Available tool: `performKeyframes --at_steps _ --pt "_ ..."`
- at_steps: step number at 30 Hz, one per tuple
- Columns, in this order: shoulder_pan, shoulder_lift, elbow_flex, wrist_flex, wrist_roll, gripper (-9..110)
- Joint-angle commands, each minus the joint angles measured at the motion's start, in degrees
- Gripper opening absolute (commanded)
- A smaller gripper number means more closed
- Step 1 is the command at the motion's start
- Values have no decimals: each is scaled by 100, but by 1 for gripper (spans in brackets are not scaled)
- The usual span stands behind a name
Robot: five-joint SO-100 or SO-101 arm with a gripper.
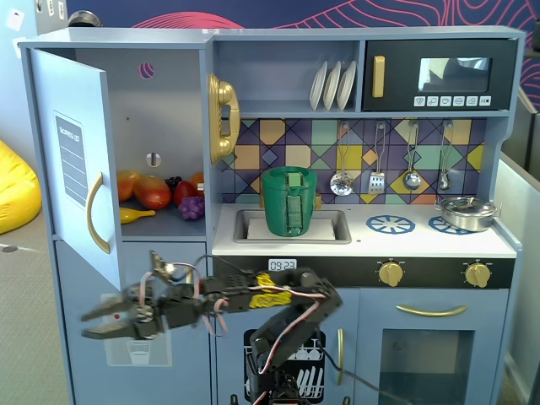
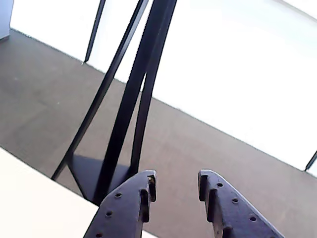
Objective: Close the left cabinet door
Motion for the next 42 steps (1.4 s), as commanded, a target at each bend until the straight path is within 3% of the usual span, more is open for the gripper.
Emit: performKeyframes --at_steps 1,12,22,36,42 --pt "62 -1362 -1881 -229 -105 0" --pt "1485 -2584 -3533 598 -563 0" --pt "2373 -1969 -2953 703 -563 0" --pt "5651 -1503 -2681 571 -475 0" --pt "5757 -1090 -2382 782 -193 0"
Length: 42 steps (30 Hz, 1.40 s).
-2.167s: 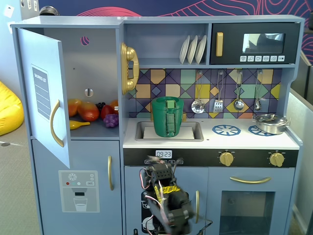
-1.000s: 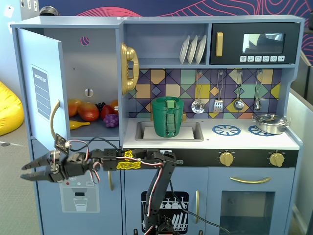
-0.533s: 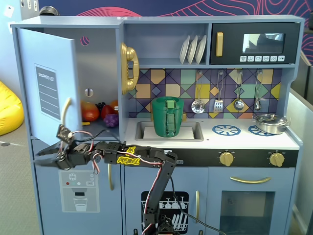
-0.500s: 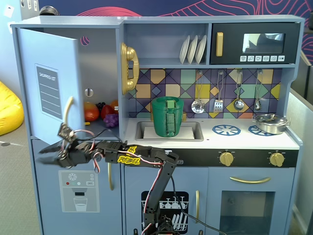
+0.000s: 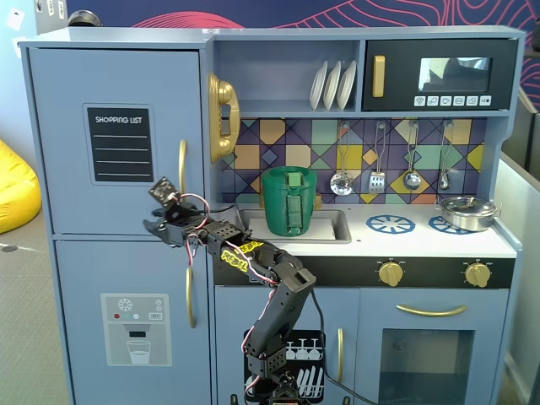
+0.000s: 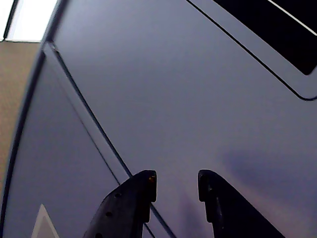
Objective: Close the left cabinet door
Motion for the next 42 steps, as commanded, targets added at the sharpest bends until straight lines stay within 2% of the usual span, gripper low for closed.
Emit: performKeyframes --at_steps 1,4,6,9,16,20,25,34,42 --pt "-141 861 97 448 466 0" --pt "-378 1758 606 1485 800 0" --pt "-44 2479 1222 2206 1020 0" --pt "1222 3322 2048 3542 1556 0" --pt "4078 5212 4368 6100 2030 0" --pt "4764 5713 5449 6557 2628 0" --pt "5001 6258 6152 6899 3085 0" --pt "5186 6442 6258 8068 3252 0" --pt "5265 6451 6267 8060 3322 1"
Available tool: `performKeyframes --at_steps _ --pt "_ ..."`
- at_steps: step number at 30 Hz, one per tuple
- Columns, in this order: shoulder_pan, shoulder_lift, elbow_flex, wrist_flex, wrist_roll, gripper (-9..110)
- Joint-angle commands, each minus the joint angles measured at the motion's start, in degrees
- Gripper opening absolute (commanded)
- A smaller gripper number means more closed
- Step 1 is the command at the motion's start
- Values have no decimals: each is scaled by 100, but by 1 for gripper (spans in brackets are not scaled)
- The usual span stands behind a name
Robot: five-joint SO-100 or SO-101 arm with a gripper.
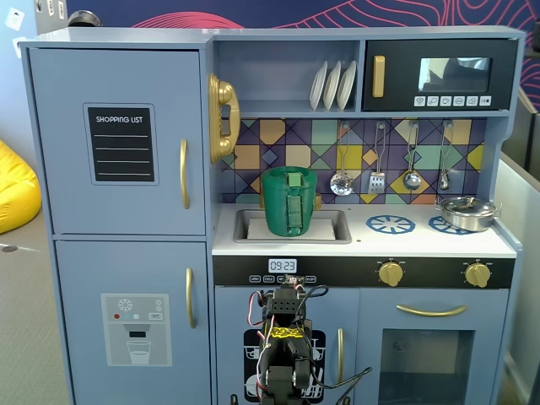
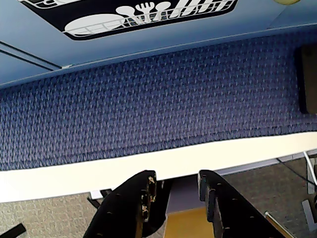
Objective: Close the left cabinet door
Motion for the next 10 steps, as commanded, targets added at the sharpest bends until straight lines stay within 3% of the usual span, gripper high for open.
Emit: performKeyframes --at_steps 1,10 --pt "70 -35 62 1002 114 1" --pt "97 -35 62 1002 114 2"
